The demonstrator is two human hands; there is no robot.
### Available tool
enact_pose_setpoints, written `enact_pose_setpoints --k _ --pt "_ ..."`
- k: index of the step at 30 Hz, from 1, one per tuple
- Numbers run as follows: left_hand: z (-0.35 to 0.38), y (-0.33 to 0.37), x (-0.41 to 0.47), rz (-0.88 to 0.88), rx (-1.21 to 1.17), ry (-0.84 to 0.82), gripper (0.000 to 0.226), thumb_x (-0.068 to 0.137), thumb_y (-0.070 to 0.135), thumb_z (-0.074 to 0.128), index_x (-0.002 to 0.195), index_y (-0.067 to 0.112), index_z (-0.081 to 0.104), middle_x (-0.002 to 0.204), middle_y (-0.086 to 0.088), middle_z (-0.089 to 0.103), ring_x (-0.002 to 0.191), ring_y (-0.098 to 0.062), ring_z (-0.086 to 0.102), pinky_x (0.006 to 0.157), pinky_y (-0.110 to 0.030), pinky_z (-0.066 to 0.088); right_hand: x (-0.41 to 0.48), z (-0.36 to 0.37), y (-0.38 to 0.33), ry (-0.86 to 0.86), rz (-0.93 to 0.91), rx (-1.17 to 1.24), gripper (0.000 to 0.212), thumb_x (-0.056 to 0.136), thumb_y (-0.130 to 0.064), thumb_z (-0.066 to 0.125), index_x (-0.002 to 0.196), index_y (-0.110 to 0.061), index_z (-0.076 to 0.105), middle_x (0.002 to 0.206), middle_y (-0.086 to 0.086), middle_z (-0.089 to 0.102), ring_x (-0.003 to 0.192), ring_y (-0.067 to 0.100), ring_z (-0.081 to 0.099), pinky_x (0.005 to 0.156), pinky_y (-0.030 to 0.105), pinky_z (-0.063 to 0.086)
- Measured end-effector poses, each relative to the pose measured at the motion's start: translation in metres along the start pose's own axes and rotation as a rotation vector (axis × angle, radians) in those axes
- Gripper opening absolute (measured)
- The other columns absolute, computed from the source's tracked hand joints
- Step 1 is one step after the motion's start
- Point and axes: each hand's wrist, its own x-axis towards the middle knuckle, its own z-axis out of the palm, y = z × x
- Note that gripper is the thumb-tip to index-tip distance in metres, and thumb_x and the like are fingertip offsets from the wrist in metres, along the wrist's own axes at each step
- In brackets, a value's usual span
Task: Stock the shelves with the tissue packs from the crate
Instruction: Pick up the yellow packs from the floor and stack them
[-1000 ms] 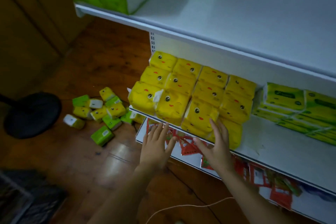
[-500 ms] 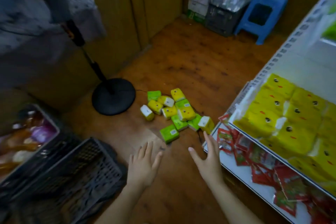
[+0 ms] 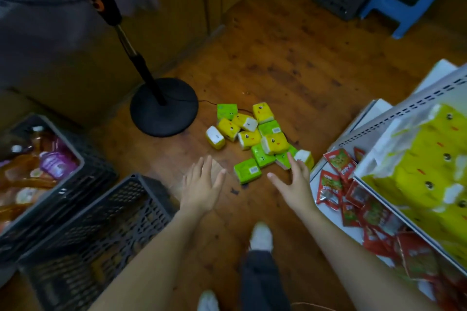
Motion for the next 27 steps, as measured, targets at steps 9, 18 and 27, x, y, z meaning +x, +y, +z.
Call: enact_pose_setpoints --k 9,18,27 --pt "0.073 0.064 0.166 0.067 -0.123 -0.03 0.056 0.099 0.036 0.038 0.149 0.018 0.021 0.156 -0.009 0.019 0.144 -0.02 0.015 0.113 -0.027 0.011 0.174 -0.017 0.065 -0.024 0.071 -0.046 0.079 0.08 -0.029 0.071 0.145 -0.022 0.026 0.146 0.018 0.022 0.138 0.027 0.024 0.107 0.027 0.025" --pt "0.227 0.058 0.323 0.025 -0.243 -0.319 0.054 0.098 0.043 0.036 0.147 0.038 0.015 0.158 -0.007 0.004 0.146 -0.02 0.006 0.117 -0.04 0.015 0.322 0.036 0.199 -0.097 0.167 -0.13 0.08 0.079 -0.028 0.071 0.145 -0.024 0.026 0.15 0.016 0.017 0.141 0.025 0.017 0.109 0.031 0.023" --pt "0.347 0.031 0.429 0.005 -0.358 -0.518 0.056 0.097 0.042 0.04 0.147 0.036 0.018 0.158 -0.007 0.011 0.145 -0.021 0.012 0.116 -0.038 0.019 0.423 0.091 0.302 -0.103 0.261 0.058 0.066 0.083 -0.016 0.068 0.141 -0.012 0.037 0.138 -0.002 0.04 0.127 0.01 0.037 0.102 0.025 0.037"
